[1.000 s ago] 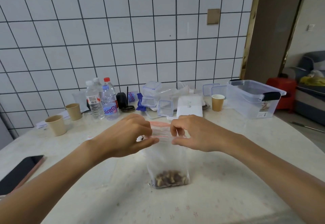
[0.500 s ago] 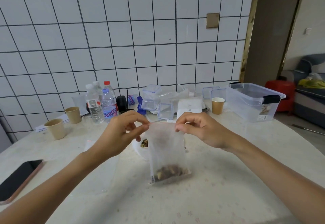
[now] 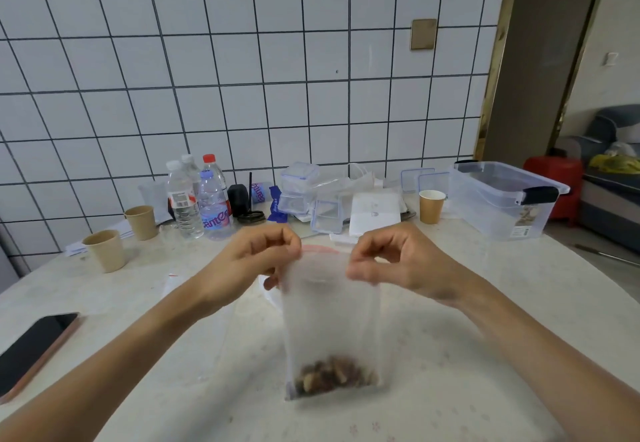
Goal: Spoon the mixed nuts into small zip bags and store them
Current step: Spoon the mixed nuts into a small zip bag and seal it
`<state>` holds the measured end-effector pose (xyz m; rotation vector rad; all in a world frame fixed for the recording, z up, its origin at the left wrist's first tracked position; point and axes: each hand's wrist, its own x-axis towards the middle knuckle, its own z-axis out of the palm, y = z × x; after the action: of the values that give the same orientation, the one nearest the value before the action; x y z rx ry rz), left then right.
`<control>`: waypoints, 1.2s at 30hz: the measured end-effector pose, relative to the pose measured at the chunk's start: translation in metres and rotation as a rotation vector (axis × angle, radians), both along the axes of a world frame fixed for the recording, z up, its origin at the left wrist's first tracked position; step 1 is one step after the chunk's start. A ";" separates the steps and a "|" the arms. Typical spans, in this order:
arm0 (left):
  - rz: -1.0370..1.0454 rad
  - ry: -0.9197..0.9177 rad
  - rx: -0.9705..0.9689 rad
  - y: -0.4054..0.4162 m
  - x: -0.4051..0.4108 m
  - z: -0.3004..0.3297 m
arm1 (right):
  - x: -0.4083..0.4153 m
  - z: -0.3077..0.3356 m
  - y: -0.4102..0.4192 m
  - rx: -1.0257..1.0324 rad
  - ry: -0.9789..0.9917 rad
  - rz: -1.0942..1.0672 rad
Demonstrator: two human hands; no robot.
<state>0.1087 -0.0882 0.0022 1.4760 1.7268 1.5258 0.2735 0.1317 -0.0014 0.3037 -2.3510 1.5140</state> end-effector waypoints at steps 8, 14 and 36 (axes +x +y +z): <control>0.087 0.808 -0.127 -0.005 0.000 0.012 | 0.005 0.017 -0.015 0.870 0.012 -0.166; 0.141 1.026 -0.185 -0.013 -0.003 0.019 | 0.005 0.037 -0.013 0.948 -0.078 -0.230; 0.129 0.933 -0.182 -0.023 -0.007 0.028 | 0.006 0.038 -0.025 0.955 -0.027 -0.244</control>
<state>0.1013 -0.1112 0.0302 2.1886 2.3940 0.6845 0.2791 0.1063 0.0369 0.1885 -2.8327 0.2073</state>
